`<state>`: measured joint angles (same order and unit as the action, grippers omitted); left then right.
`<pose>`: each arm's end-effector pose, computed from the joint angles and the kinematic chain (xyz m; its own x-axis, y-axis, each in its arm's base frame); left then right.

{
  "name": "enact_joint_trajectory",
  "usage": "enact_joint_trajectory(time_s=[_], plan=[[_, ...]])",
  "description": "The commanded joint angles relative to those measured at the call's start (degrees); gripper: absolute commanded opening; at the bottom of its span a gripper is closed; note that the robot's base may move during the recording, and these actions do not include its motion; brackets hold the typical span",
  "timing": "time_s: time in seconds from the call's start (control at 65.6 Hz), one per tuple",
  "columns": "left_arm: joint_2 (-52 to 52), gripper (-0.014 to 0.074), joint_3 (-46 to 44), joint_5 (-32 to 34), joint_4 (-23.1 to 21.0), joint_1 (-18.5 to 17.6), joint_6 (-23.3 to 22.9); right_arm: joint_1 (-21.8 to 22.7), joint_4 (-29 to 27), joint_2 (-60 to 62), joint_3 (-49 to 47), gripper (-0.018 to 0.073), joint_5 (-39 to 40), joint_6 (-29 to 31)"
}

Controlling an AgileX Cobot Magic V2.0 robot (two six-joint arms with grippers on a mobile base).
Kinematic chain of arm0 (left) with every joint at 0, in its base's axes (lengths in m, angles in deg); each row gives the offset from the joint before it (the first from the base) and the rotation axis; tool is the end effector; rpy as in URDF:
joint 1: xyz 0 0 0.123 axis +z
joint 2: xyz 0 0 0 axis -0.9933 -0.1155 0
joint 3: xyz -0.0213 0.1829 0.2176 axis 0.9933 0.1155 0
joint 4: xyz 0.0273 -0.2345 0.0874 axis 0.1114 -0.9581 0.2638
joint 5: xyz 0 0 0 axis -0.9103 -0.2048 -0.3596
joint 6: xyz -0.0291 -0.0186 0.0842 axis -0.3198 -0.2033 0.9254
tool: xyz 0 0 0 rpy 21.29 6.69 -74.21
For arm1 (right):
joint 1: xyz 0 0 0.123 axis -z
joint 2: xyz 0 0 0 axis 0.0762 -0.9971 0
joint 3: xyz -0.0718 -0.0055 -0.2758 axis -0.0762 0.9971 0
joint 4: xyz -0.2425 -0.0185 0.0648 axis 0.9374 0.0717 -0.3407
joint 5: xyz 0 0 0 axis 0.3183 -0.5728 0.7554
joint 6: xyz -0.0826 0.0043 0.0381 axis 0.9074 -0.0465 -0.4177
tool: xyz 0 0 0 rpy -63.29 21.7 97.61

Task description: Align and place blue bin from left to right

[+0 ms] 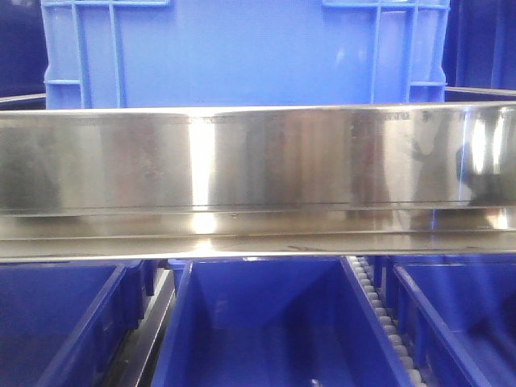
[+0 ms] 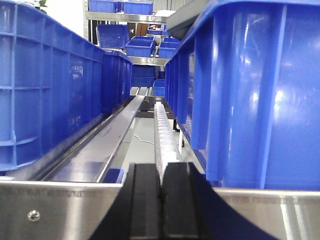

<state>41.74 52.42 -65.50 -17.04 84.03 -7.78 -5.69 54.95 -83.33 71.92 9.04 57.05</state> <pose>0.0565 0.0005 0.2133 0.0933 -0.0417 -0.9948 -0.0065 0.9991 -0.0425 0.0555 0.0099 0.2143 0.0984 0.0039 -0.9951 -0.1738 0.9847 -0.0133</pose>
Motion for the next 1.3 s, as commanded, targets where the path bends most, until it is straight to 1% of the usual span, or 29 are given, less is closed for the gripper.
enact_joint_trajectory(time_s=[0.0, 0.656, 0.732, 0.793, 0.854, 0.869, 0.884, 0.899, 0.976, 1.037, 1.067, 1.128, 1.204, 1.22, 1.265, 1.281], plan=[[0.24, -0.0111, -0.14, 0.74, -0.12, 0.28, -0.24, 0.15, -0.2, 0.18, 0.01, -0.0165, 1.04, 0.07], [0.24, -0.0111, -0.14, 0.74, -0.12, 0.28, -0.24, 0.15, -0.2, 0.18, 0.01, -0.0165, 1.04, 0.07], [0.24, -0.0111, -0.14, 1.09, -0.12, 0.28, -0.24, 0.15, -0.2, 0.18, 0.01, -0.0165, 3.82, 0.07], [0.24, -0.0111, -0.14, 5.78, -0.35, 0.28, -0.24, 0.15, -0.2, 0.18, 0.01, -0.0165, 9.06, 0.07], [0.24, -0.0111, -0.14, 14.83, -0.48, 0.28, -0.24, 0.15, -0.2, 0.18, 0.01, -0.0165, 17.48, 0.07], [0.24, -0.0111, -0.14, 18.03, -0.48, 0.28, -0.24, 0.15, -0.2, 0.18, 0.01, -0.0165, 19.48, 0.07], [0.24, -0.0111, -0.14, 20.19, -0.48, 0.28, -0.24, 0.15, -0.2, 0.18, 0.01, -0.0165, 22.58, 0.07], [0.24, -0.0111, -0.14, 22.31, -0.48, 0.28, -0.24, 0.15, -0.2, 0.18, 0.01, -0.0165, 23.66, 0.07], [0.24, -0.0111, -0.14, 32.99, -0.48, 0.28, -0.24, 0.15, -0.2, 0.18, 0.01, -0.0165, 34.28, 0.07], [0.24, -0.0111, -0.75, 36.77, -0.76, 0.28, -0.24, 0.15, -0.2, 0.18, 0.01, -0.0165, 38.11, 0.07], [0.24, -0.0111, -2.35, 36.68, -0.75, 0.28, -0.37, 0.15, -0.2, 0.18, -0.02, -0.0165, 38.27, 0.07], [0.24, -0.0111, -6.97, 32.42, -0.75, 0.28, -0.5, 0.15, -0.2, 0.18, -3.41, -0.0165, 35.29, 0.07], [0.24, -0.0111, -13.36, 22.87, -0.75, 0.28, -0.5, 0.15, -0.2, 0.18, -9.84, -0.0165, 25.69, 0.07], [-0.3, -0.0111, -15.21, 20.06, -0.75, 0.28, -0.5, 0.15, -0.2, 0.1, -11.64, -0.0165, 23.83, 0.07], [-2.19, -0.0111, -19.0, 14.28, -0.75, 0.28, -0.5, 0.15, -0.2, -1.43, -15.23, -0.0165, 18.47, 0.07], [-2.83, -0.0111, -20.88, 11.31, -0.75, 0.28, -0.5, 0.15, -0.2, -2.39, -16.96, -0.0165, 15.94, 0.07]])
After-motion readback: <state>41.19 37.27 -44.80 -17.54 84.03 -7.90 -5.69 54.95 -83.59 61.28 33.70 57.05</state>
